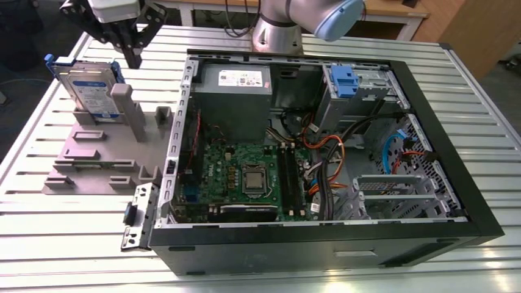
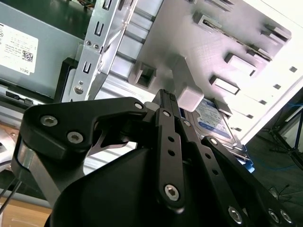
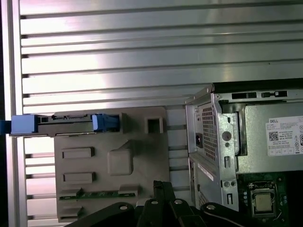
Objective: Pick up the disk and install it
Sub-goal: 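Reach for the disk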
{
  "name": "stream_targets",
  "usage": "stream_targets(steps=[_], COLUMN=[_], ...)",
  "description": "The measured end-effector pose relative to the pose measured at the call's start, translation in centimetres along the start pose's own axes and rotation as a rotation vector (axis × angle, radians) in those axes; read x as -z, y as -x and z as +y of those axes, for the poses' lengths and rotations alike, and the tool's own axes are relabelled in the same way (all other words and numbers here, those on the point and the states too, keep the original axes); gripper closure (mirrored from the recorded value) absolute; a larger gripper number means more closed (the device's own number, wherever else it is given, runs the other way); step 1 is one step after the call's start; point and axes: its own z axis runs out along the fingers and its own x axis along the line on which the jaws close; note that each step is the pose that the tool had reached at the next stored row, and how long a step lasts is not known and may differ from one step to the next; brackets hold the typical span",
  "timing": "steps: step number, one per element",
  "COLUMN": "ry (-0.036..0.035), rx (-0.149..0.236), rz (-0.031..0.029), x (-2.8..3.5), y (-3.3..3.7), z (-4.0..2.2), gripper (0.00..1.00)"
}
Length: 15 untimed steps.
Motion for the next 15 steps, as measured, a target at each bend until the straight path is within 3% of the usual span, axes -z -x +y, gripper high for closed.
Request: stream_targets(steps=[15], ry=[0.0], rx=[0.0], rz=[0.0], x=[-0.2], y=[-0.66], z=[0.74], gripper=[0.89])
